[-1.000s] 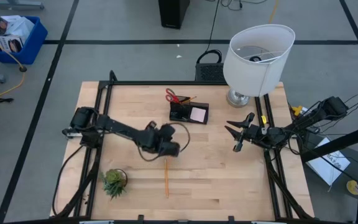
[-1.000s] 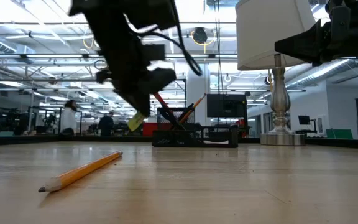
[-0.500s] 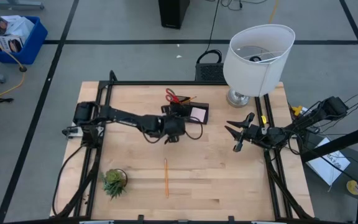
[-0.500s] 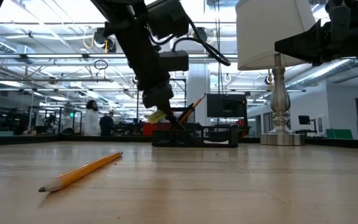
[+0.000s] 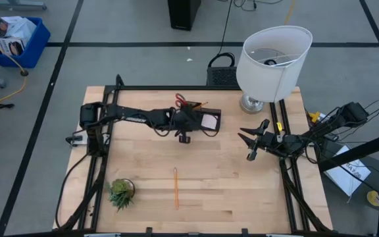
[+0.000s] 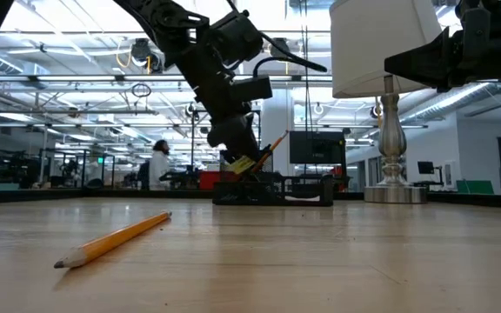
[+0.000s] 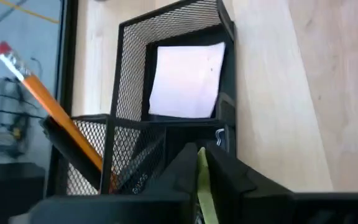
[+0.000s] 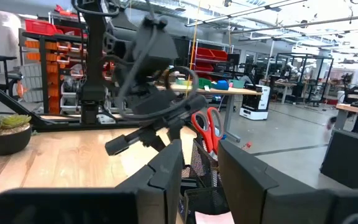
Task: Pick and place office supplies into organizer
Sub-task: Put the yellow green eraser into the desk organizer
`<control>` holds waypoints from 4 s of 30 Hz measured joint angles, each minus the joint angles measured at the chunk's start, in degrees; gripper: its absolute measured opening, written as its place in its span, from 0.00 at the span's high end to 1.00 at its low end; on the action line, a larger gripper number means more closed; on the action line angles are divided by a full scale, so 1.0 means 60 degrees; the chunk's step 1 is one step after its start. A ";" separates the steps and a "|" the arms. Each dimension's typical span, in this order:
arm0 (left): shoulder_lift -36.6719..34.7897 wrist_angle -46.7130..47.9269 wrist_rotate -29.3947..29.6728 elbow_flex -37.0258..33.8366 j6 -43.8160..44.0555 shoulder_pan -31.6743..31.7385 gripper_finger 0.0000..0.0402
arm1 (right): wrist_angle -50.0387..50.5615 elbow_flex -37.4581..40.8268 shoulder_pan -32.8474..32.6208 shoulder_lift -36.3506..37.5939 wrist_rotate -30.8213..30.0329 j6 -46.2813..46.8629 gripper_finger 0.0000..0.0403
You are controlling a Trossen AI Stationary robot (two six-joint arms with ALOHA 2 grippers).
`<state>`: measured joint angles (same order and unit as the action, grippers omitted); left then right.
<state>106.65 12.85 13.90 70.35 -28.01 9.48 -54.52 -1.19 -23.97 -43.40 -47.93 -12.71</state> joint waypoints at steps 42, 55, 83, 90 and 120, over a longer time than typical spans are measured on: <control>-0.0160 0.2519 -0.1092 -0.0404 0.4391 -0.0070 0.56 | 0.0004 0.0001 0.0000 -0.0001 0.0001 0.0000 0.75; 0.0026 0.0664 -0.2316 -0.1645 0.4409 0.0547 0.49 | 0.0000 0.0000 0.0001 -0.0004 0.0001 0.0000 0.75; 0.0136 -0.0339 -0.2148 -0.2065 0.7008 0.0336 0.97 | -0.0002 0.0001 0.0001 -0.0001 -0.0002 0.0000 0.75; 0.0093 -0.0355 -0.1652 -0.2073 0.7193 0.0054 0.99 | 0.0000 0.0004 0.0001 0.0000 -0.0002 -0.0001 0.75; 0.0196 -0.0986 -0.1906 -0.2084 0.6754 -0.0682 0.53 | 0.0000 0.0000 -0.0002 -0.0002 0.0000 0.0000 0.75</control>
<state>107.82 6.93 2.47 57.84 12.51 5.39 -54.52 -1.19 -23.99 -43.41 -47.93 -12.71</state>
